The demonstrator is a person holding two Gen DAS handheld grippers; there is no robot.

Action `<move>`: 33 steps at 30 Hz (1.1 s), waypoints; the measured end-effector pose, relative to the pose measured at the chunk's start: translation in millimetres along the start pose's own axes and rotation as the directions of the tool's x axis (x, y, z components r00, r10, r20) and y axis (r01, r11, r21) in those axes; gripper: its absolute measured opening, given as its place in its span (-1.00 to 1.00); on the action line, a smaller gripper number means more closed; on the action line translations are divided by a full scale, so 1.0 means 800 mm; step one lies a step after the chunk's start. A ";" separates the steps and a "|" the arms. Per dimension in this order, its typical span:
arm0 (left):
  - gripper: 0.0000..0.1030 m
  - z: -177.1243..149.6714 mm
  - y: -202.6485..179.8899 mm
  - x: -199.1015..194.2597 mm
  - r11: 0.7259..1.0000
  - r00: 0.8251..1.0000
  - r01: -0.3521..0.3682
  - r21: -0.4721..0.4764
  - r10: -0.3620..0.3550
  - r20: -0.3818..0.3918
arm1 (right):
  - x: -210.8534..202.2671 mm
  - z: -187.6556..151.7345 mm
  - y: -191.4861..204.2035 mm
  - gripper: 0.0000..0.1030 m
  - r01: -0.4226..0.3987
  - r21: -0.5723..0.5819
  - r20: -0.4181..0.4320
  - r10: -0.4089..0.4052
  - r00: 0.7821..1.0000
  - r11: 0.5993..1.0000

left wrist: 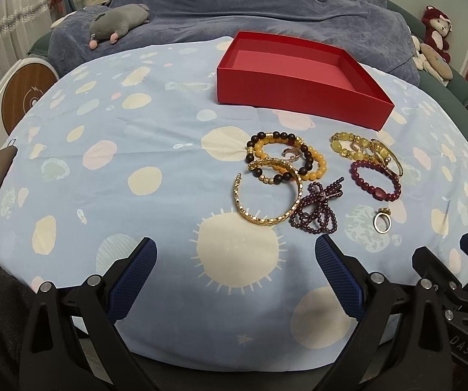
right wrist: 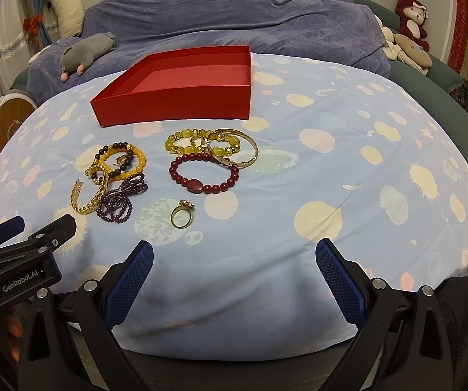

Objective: Organize jewelry
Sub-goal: 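Grasp the gold chain bangle with the left tool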

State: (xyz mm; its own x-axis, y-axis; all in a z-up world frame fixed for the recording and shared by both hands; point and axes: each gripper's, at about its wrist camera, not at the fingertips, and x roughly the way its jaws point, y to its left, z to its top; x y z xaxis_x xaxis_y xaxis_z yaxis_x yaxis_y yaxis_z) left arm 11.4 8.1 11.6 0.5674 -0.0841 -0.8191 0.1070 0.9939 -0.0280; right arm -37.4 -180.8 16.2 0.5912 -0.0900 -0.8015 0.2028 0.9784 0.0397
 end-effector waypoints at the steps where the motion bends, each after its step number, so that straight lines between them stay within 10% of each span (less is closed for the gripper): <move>1: 0.82 0.003 0.000 0.003 1.000 1.000 0.000 -0.003 0.000 -0.003 | 0.001 0.002 -0.002 0.87 0.005 0.008 -0.001 -0.005 1.000 1.000; 18: 0.52 0.045 -0.009 0.064 0.999 0.996 0.021 -0.030 -0.023 -0.083 | 0.020 0.009 -0.014 0.87 0.003 0.026 -0.037 -0.002 0.999 1.000; 23: 0.05 0.047 -0.015 0.062 0.999 0.997 0.035 0.008 -0.034 -0.070 | 0.021 0.007 -0.013 0.87 0.005 0.021 -0.040 -0.004 0.999 1.000; 33: 0.04 0.042 -0.001 0.049 0.999 0.997 0.033 -0.014 -0.034 -0.067 | 0.027 0.030 -0.016 0.87 -0.006 0.032 -0.037 0.007 0.999 0.999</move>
State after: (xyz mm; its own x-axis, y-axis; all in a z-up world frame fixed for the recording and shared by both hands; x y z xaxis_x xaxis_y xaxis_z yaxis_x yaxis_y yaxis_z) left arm 61.4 1.7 -1.3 0.5078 -0.1132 -0.8540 0.1141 0.9914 -0.0636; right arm -8.6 -199.7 12.1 0.5637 -0.0760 -0.8225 0.2237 0.9726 0.0634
